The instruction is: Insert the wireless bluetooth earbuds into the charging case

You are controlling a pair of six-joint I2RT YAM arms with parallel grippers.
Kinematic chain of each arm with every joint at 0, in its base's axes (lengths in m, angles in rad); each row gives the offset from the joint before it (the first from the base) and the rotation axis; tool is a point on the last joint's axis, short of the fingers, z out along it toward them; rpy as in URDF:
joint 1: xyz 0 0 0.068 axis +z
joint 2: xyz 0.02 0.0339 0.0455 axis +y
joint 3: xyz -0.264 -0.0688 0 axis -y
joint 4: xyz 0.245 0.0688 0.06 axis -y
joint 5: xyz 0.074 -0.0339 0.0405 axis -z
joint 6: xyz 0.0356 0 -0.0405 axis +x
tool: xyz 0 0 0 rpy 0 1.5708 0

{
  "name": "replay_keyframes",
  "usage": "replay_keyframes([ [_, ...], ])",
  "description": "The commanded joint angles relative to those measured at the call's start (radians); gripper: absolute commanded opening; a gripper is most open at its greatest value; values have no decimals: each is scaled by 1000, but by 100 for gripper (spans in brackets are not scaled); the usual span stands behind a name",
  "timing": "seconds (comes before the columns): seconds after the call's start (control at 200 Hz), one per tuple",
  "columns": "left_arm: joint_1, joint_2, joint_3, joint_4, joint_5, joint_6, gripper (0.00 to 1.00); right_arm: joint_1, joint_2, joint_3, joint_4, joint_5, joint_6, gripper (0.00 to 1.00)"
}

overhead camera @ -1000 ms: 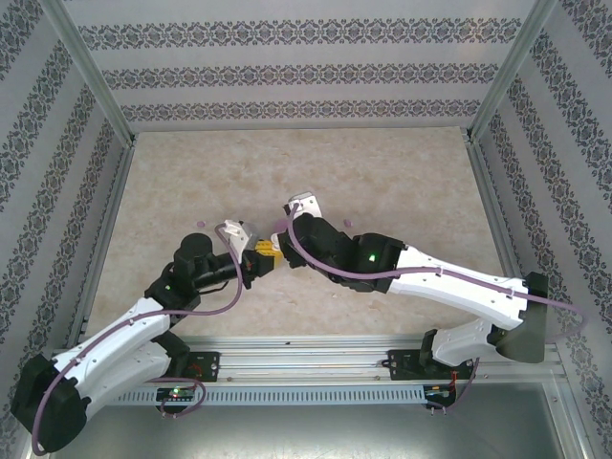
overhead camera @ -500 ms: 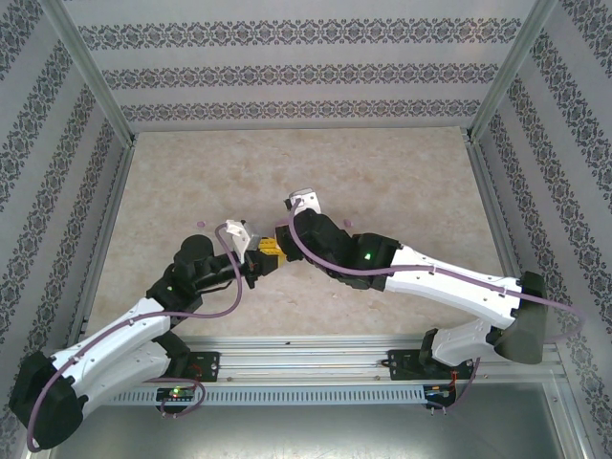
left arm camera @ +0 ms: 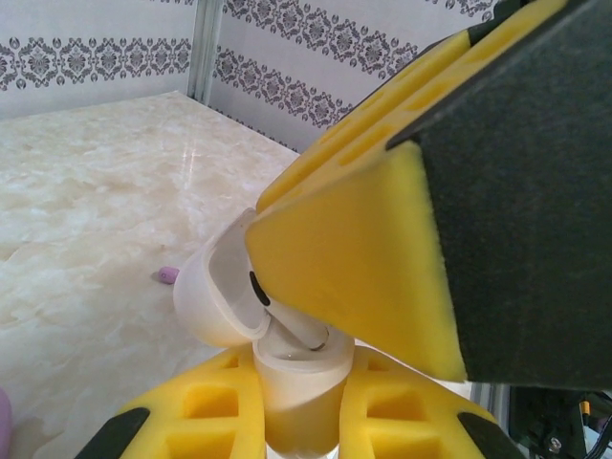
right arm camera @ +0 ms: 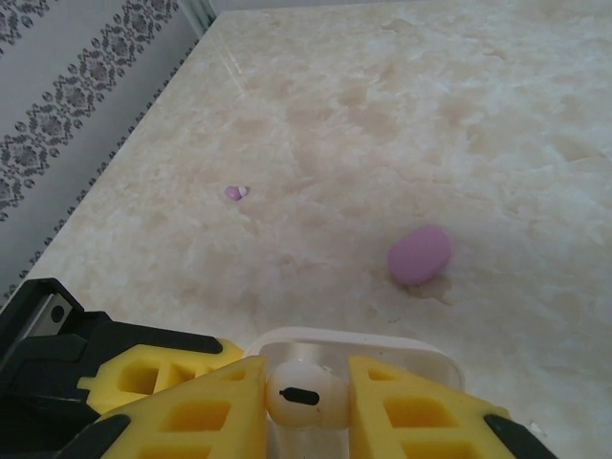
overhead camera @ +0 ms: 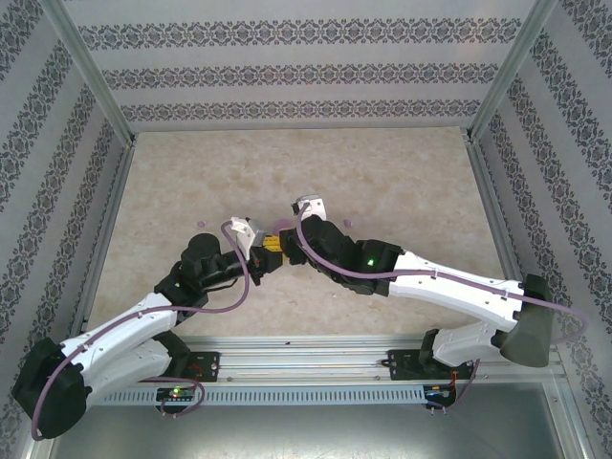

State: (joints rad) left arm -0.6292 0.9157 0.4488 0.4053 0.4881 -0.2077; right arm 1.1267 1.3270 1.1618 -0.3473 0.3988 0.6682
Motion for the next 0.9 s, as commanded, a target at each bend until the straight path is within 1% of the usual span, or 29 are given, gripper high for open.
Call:
replay_keyframes([
  [0.0,-16,-3,1,115,-21,-15,0,-12,-15,-25,19,-51,55,25],
  [0.16,-19,1,5,116,-28,-14,0,-41,-21,-41,12,-84,124,25],
  [0.39,-22,7,13,121,-31,-10,0,-44,-28,-63,1,-104,133,25],
  [0.545,-23,5,17,126,-34,-10,0,-44,-41,-92,6,-128,134,27],
  [0.744,-23,6,25,126,-33,-6,0,-44,-44,-85,-9,-158,107,38],
  [0.894,-26,1,22,125,-30,-11,0,-64,-43,-50,-37,-186,103,50],
])
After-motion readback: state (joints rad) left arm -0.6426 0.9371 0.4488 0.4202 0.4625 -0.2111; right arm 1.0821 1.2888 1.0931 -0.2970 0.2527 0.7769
